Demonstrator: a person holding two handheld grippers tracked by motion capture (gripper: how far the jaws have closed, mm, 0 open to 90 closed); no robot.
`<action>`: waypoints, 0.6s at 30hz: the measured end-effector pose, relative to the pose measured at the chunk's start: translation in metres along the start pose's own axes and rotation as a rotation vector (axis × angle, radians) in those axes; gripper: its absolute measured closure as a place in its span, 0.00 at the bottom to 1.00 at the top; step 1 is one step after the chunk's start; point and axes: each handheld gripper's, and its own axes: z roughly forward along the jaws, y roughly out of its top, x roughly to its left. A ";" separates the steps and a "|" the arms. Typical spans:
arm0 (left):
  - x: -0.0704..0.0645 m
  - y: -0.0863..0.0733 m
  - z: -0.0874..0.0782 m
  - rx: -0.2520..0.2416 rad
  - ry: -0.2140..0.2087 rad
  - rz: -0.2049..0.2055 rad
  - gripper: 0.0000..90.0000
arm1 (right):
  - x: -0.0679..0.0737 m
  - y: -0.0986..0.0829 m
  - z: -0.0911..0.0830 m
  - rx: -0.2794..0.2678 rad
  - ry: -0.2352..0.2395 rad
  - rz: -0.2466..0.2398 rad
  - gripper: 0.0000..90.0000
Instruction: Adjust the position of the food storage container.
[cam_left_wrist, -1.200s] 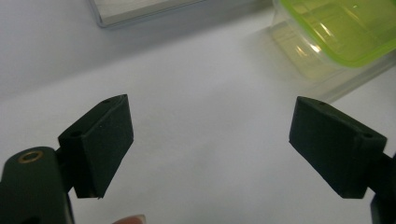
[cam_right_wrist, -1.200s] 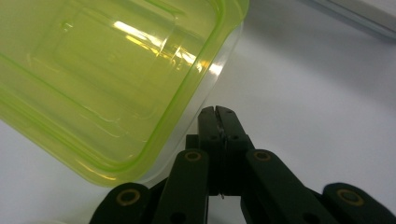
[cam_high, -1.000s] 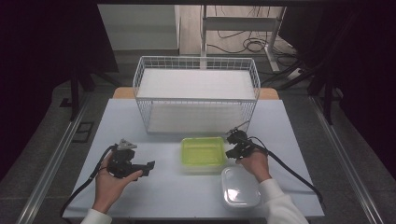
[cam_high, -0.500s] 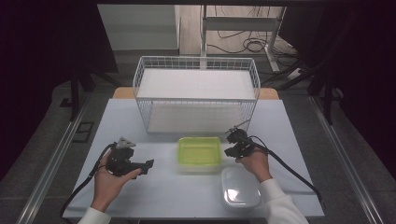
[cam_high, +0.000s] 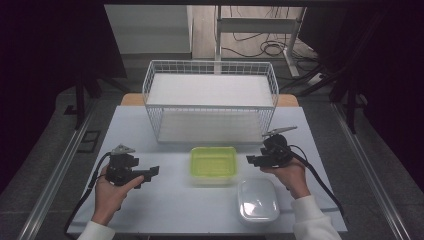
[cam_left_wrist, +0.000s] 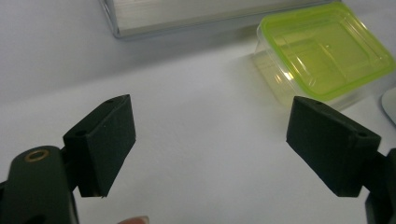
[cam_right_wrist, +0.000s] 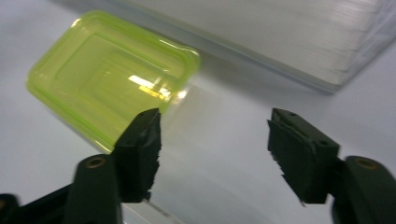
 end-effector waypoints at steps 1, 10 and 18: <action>0.000 0.000 0.000 -0.002 0.000 -0.004 0.17 | -0.002 -0.002 -0.003 -0.010 0.004 0.013 0.33; -0.010 0.007 -0.006 -0.028 -0.008 0.009 0.18 | -0.011 -0.011 -0.017 -0.059 0.034 0.040 0.26; -0.016 0.011 -0.005 -0.033 -0.039 0.016 0.18 | -0.011 -0.014 -0.028 -0.092 0.038 0.004 0.23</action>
